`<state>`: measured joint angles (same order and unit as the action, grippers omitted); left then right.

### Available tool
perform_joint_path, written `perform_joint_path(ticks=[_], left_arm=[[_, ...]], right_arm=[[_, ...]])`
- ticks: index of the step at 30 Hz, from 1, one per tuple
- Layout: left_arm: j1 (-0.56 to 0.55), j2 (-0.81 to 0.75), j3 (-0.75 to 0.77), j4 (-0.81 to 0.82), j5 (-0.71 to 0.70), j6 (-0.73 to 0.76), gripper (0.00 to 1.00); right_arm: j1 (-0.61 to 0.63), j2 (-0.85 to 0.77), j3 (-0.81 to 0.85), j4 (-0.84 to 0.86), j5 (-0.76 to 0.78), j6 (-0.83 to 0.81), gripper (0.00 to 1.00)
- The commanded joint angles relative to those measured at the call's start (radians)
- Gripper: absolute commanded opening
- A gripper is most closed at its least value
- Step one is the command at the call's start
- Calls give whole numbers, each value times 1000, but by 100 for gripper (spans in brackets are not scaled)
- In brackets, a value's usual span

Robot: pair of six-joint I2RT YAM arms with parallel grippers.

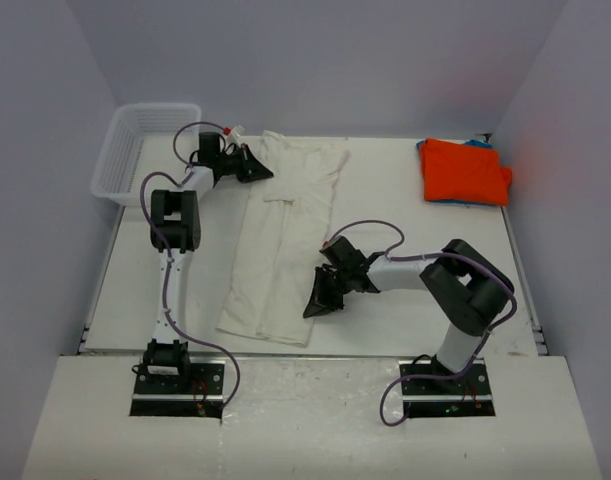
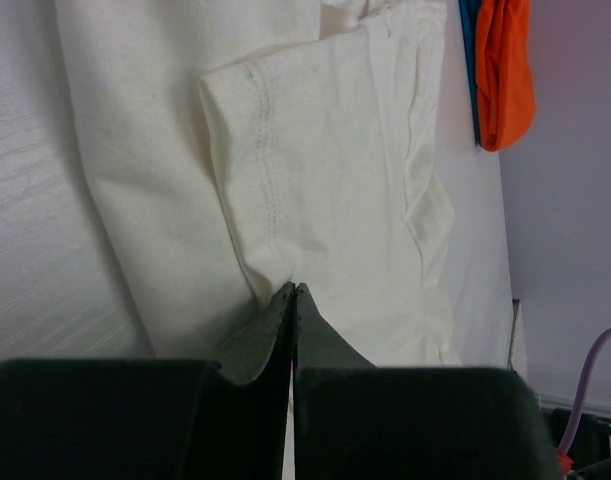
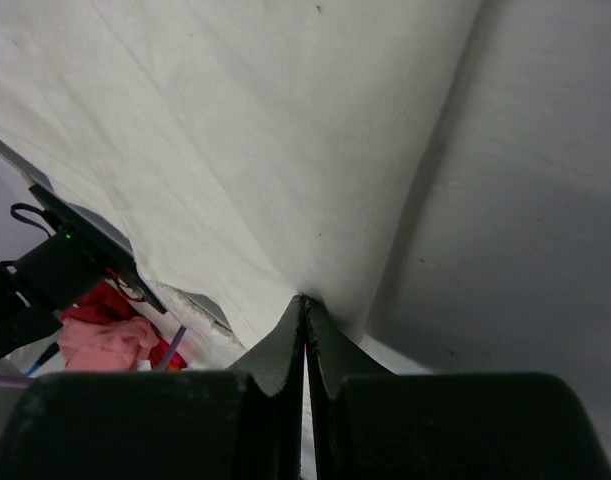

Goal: Fold and stack the t-shirts
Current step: Rotate the tshirt 90 degrees

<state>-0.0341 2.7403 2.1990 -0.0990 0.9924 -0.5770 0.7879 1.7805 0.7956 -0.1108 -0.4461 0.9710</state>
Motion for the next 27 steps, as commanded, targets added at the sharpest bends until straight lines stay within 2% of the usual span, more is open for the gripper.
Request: perform_joint_path(ticks=[1,8,12,22,27], left_arm=[[-9,-24,-65,-7,-43,3,0],[-21,-50,-111,8,-49,6,0],[-24,-45,-104,10,-46,3,0],[-35,-13,-79,15,-38,-9,0],[-35,-11,-76,13,-37,-6,0]], right_arm=[[-42,80,-151,-218,308,-34,0],[-82,2,-179,-220,329,21,0],[-91,3,-164,-254,360,54,0],[-231,0,-79,-360,443,84,0],[-243,-21,-88,-377,445,87,0]])
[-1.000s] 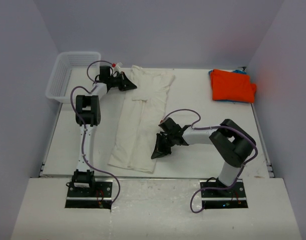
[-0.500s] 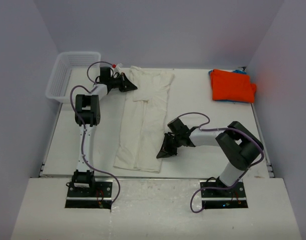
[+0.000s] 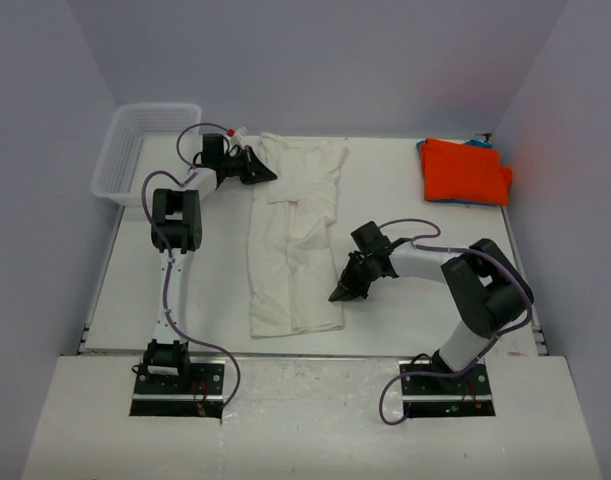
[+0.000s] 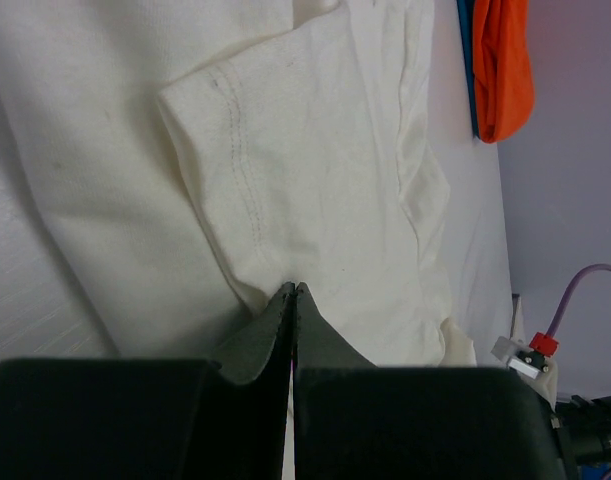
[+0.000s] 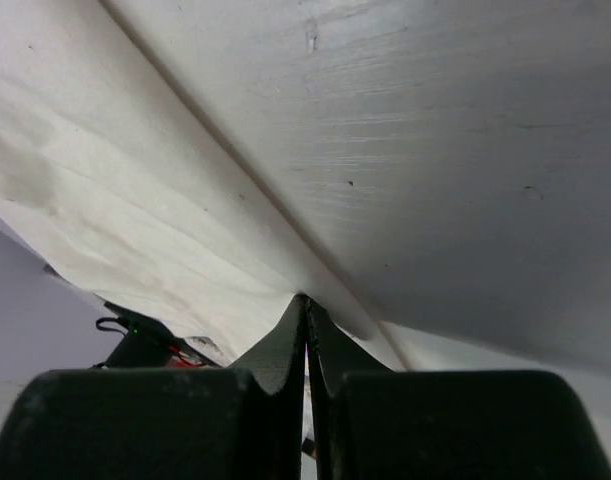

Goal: Fold and stack the t-shirts
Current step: Rotate the tshirt 90 degrees

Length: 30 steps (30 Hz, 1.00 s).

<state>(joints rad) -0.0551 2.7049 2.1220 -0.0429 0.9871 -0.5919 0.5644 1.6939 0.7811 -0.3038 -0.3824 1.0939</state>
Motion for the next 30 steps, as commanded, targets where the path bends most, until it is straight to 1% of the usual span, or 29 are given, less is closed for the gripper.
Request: perform_joint_path(ticks=[1,3,5,6,7,10,16,19,25,28,30], left_arm=[[-14,24,0,-46,-33,12,0],[-14,26,0,-46,-34,12,0],[-14,29,1,-45,-34,7,0],[-14,30,7,-43,-33,7,0],[-15,35,10,-43,-33,6,0],[-18,41,15,-45,-34,3,0],[-26,24,-7,-38,-42,7,0],[-34,18,-8,-37,-42,6,0],[-60,6,-28,-37,-41,13,0],[-71,-7,-43,-35,-41,18,0],[-77,-22,-56,-32,-47,24,0]], right_arm=[[-18,58,-100,-172,382,-31,0],[-17,30,-134,-149,355,-20,0],[14,7,-183,-135,347,15,0],[34,-14,-196,-132,347,32,0],[82,-19,-213,-132,346,49,0],[153,-11,-229,-126,321,98,0],[267,-11,-255,-103,284,161,0],[285,-36,-267,-104,296,190,0],[285,-146,-304,-123,326,244,0],[290,-178,-295,-124,353,229,0],[316,-195,-275,-113,387,206,0]])
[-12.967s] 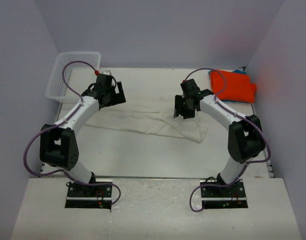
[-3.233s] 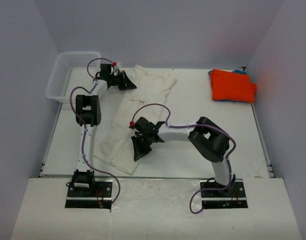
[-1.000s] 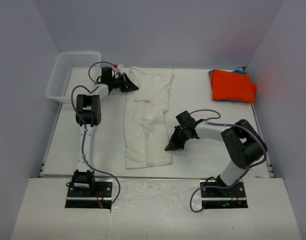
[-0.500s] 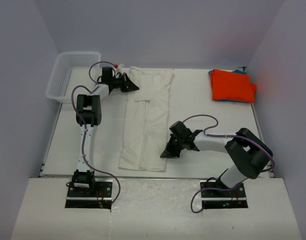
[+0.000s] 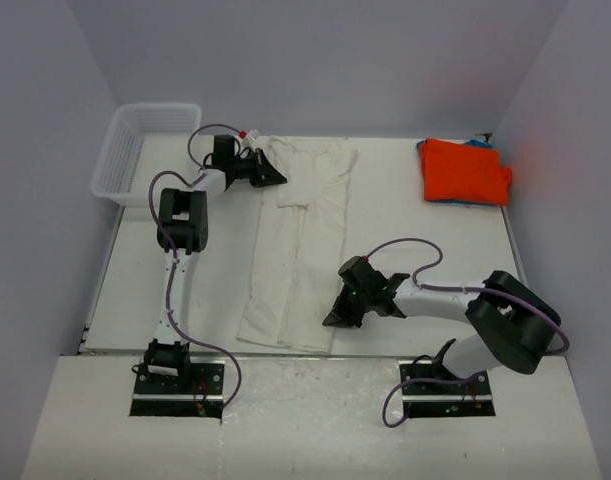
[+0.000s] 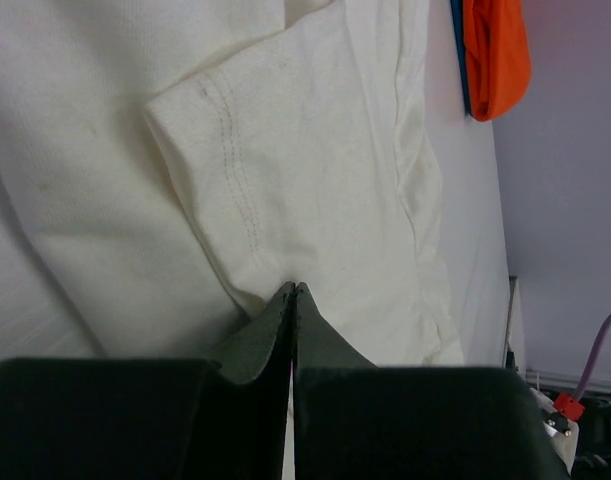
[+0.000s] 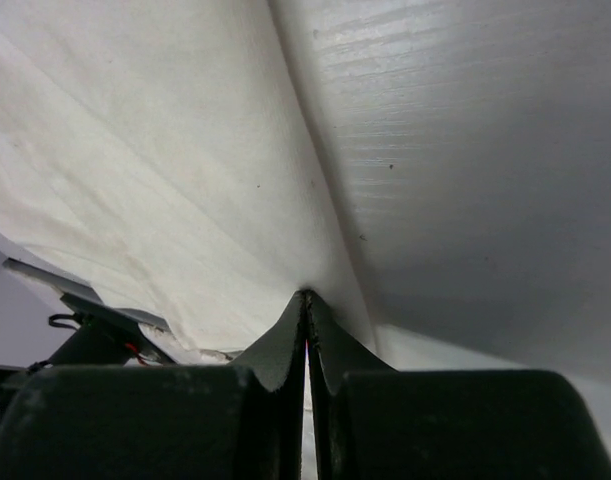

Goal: Fold and stack the t-shirts
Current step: Rotate the tshirt 90 degrees

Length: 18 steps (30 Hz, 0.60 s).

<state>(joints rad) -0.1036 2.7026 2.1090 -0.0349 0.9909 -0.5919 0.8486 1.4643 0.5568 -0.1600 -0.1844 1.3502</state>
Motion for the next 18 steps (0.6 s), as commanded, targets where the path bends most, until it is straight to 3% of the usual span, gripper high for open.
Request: perform_joint_path(ticks=[1,4,9,18], left_arm=[[-30,-45,-53,-34,-52,32,0],[-33,-121,-118,16,-52,35,3],[-33,-155,-51,-25,-51,40,14],[-62,-273,-12,-105,-60,98,22]], right_arm=[[43,34,-38,-260,213,-89,1],[73,37,37,-292,278,-164,11],[83,48,139,-387,358,-204,16],[87,-18,353,-555,534,-399,24]])
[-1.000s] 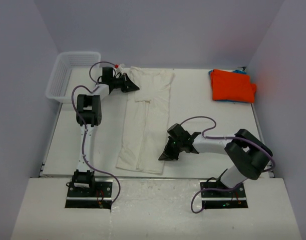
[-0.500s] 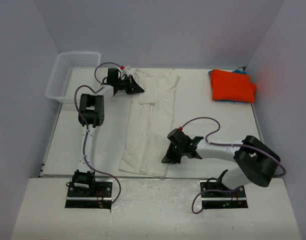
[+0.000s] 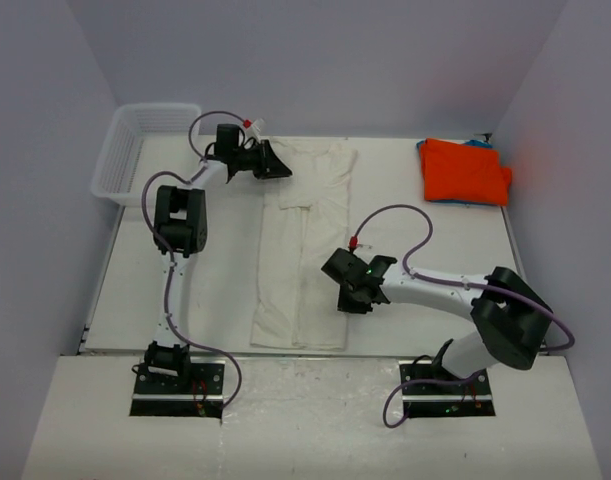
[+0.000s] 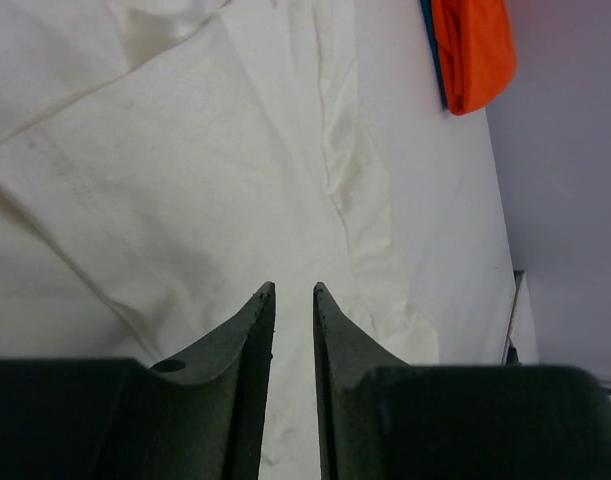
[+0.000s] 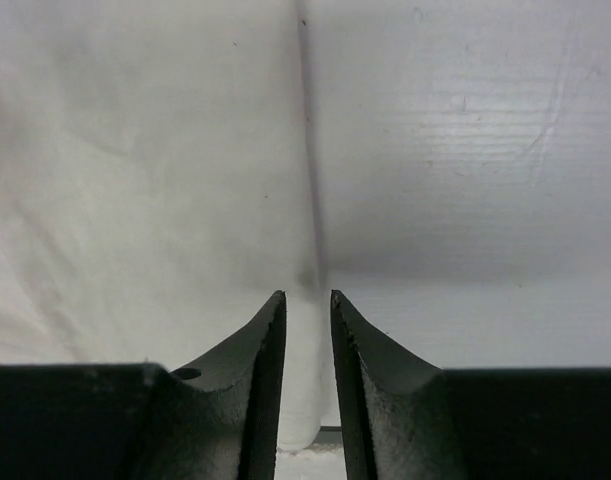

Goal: Fold and stack the t-shirts
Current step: Rotate the tshirt 90 degrees

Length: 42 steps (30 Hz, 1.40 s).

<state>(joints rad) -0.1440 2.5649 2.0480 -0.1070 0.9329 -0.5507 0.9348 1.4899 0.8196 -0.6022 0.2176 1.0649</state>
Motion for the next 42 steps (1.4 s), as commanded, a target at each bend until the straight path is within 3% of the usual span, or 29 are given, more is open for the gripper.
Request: perform_joint_path(ticks=[1,6,8,9,10,11,19,27,42], left_arm=[[-23,-138,61,-36,0,55,24],[-48,-101,118,-68,24,37,25],[-66,-88,121,-68,24,32,16],[-89,-69,121,-69,23,29,11],[-101,-58,126,-69,23,29,5],[-115,-46,127,-68,24,29,0],[-172,78,179,-66,10,8,0],[-169,159,201,-71,-3,20,0],[-74,224,224,-51,-2,6,0]], right_arm=[[1,-46,111,-132,131,-115,27],[25,-72,164,-166,60,-157,47],[53,-74,165,-162,16,-164,47],[64,-80,161,-151,-1,-169,31],[76,-80,156,-142,-17,-164,8],[94,-82,151,-140,-24,-152,0],[156,-68,13,106,-260,-92,0],[194,82,1,191,-291,-65,0],[191,191,64,13,-172,35,0]])
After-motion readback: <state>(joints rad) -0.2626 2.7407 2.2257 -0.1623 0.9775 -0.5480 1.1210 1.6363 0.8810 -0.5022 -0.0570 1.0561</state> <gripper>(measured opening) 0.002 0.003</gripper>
